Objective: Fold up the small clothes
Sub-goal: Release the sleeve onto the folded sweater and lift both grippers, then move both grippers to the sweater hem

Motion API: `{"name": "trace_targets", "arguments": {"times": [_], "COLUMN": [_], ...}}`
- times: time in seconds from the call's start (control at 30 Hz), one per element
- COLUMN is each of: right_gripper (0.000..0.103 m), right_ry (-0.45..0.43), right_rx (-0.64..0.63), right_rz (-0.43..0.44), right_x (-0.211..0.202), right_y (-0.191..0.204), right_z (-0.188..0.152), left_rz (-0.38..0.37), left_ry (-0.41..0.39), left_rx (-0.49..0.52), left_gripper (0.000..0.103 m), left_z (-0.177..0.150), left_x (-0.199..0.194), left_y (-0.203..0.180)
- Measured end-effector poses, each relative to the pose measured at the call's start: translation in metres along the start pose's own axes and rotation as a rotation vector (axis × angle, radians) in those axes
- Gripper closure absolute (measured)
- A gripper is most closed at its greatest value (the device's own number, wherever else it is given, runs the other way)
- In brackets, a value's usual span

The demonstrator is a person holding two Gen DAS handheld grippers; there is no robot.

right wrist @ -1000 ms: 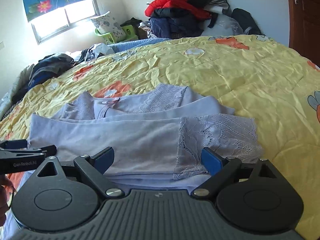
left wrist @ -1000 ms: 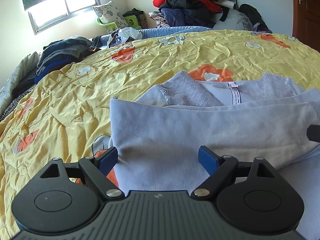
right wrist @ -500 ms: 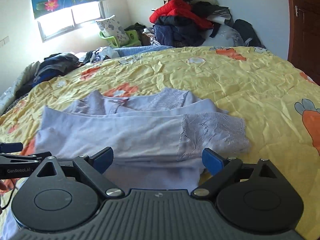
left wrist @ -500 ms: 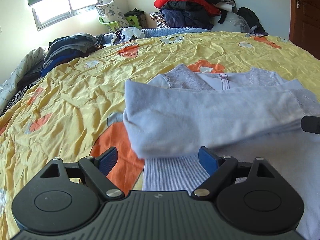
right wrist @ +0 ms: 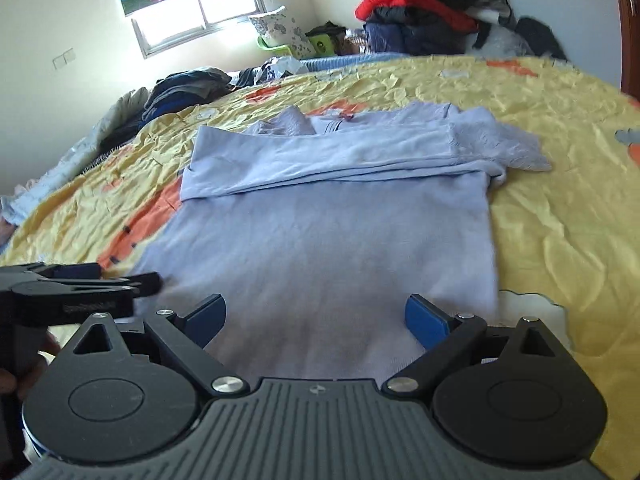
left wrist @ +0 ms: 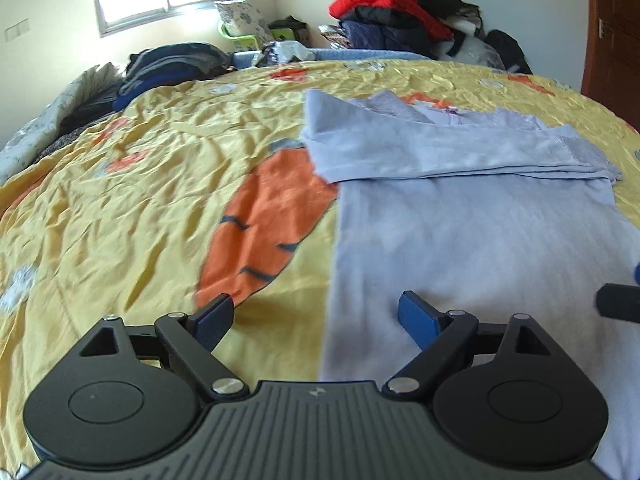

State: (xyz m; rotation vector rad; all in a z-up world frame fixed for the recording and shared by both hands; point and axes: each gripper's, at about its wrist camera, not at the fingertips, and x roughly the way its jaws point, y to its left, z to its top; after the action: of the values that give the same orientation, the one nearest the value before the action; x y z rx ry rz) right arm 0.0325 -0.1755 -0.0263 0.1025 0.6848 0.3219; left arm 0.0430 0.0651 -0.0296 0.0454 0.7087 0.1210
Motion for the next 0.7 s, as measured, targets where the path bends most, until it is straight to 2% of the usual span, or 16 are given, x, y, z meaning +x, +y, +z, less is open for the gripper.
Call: {"name": "trace_targets", "arguments": {"times": [0.07,0.1,0.17,0.27,0.33,0.37,0.47,0.7], "right_gripper": [0.008,0.008,0.008,0.007,0.007,0.007,0.005,0.005], "right_ry": [-0.024,-0.049,-0.097,-0.077,-0.059,-0.057,-0.088,-0.096], "right_rx": [-0.010,0.003,0.060,0.072,0.023,0.005,0.007,0.016], "right_rz": [-0.060,-0.064,0.000,0.052,0.001,-0.038,-0.065,-0.042], "right_x": [-0.008,-0.015,-0.027,-0.027,-0.019,-0.017,-0.019,-0.018], "right_y": [0.000,-0.002,-0.007,-0.006,-0.001,0.001,0.000,-0.005], "right_z": [-0.002,-0.004,-0.006,-0.012,-0.021,-0.023,-0.024,-0.024], "left_rz": [0.006,0.005,-0.002,0.027,0.059,0.057,0.033,-0.012], "left_ry": [-0.006,-0.007,-0.011,-0.036,-0.075,-0.077,-0.072,-0.076], "left_rx": [-0.028,-0.044,-0.083,-0.094,-0.072,-0.068,-0.090,-0.172], "left_gripper": [0.012,0.012,0.012,0.007,0.006,0.006,0.006,0.005], "left_z": [-0.006,-0.008,-0.011,-0.017,-0.020,-0.020,-0.021,-0.025], "left_x": [-0.004,-0.005,-0.007,-0.007,-0.007,-0.007,-0.006,-0.008], "left_y": [0.011,0.015,0.023,0.026,0.024,0.024,0.029,0.042]}}
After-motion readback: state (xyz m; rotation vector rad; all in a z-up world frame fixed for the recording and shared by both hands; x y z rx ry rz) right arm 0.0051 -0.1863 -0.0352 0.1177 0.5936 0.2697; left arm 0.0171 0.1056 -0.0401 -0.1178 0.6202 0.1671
